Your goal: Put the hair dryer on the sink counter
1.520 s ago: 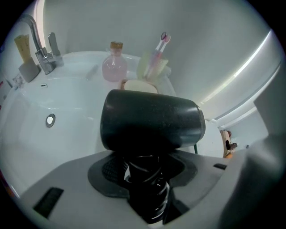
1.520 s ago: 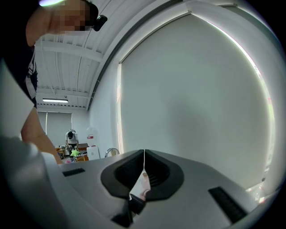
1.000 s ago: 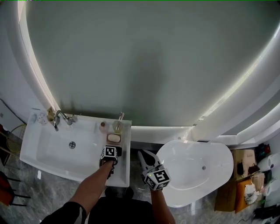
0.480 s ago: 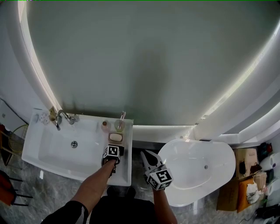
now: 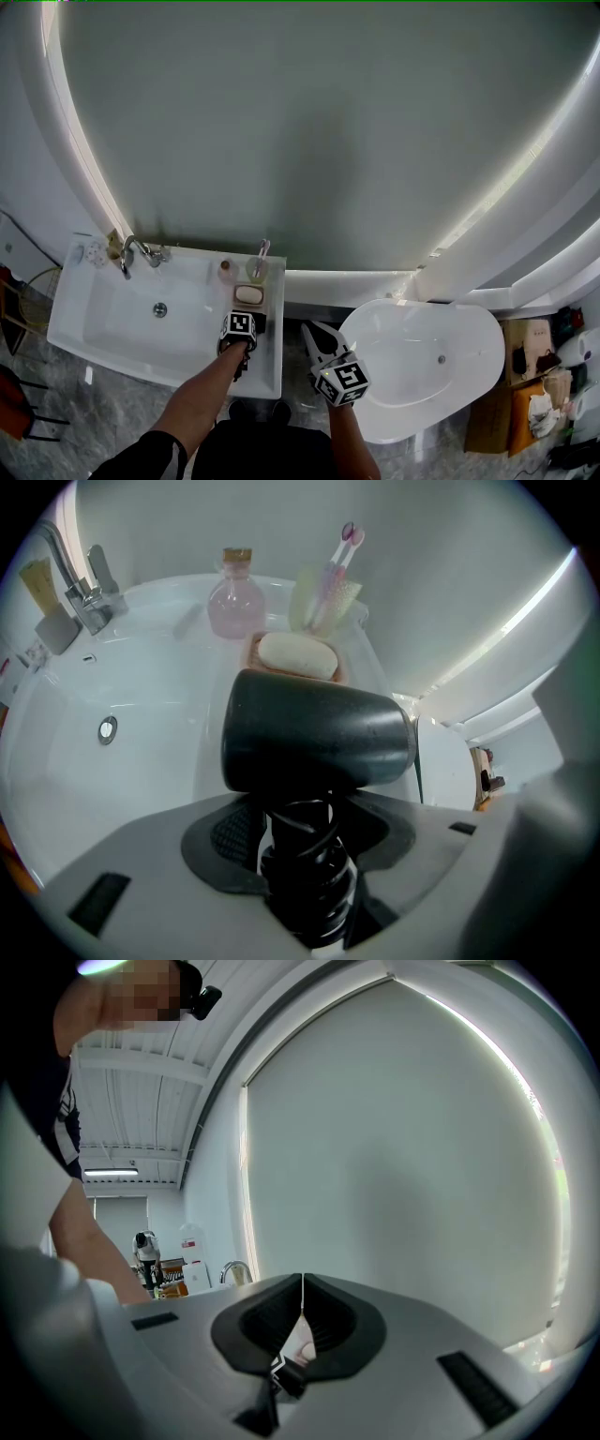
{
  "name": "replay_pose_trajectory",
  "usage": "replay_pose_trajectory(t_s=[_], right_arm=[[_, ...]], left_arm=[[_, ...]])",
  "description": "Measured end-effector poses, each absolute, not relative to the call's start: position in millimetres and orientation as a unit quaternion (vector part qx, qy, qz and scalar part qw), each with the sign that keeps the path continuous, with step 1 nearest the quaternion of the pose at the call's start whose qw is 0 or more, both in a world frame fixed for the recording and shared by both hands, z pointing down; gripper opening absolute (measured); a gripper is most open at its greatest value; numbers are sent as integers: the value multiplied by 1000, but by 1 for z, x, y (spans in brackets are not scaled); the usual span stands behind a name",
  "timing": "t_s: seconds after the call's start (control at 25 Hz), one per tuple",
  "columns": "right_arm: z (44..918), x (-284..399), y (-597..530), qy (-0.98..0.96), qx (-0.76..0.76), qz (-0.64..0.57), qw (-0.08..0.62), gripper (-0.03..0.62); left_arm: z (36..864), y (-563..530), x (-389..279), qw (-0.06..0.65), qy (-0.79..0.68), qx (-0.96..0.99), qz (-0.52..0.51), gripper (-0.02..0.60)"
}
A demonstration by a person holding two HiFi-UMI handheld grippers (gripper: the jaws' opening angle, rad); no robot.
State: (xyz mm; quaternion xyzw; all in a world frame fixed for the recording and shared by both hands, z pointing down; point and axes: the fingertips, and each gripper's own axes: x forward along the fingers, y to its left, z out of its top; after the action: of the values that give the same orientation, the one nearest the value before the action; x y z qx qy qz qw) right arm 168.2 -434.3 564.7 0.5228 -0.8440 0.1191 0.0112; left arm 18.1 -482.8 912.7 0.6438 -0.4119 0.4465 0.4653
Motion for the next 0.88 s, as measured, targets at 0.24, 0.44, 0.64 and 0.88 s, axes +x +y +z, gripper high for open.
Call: replay_pose_trajectory(t_s=[0.24, 0.44, 0.64, 0.88], right_arm=[[563, 165, -436, -843, 525, 117, 4, 29], [563, 162, -438, -846, 520, 119, 4, 29], [565, 159, -441, -845, 521, 122, -2, 29], [563, 150, -445, -849, 514, 119, -2, 29]], left_arm=[[908, -483, 17, 470, -414, 650, 430, 230], [902, -481, 17, 474, -418, 654, 416, 244], [877, -480, 19, 464, -427, 680, 375, 261], [806, -496, 15, 432, -443, 740, 263, 281]])
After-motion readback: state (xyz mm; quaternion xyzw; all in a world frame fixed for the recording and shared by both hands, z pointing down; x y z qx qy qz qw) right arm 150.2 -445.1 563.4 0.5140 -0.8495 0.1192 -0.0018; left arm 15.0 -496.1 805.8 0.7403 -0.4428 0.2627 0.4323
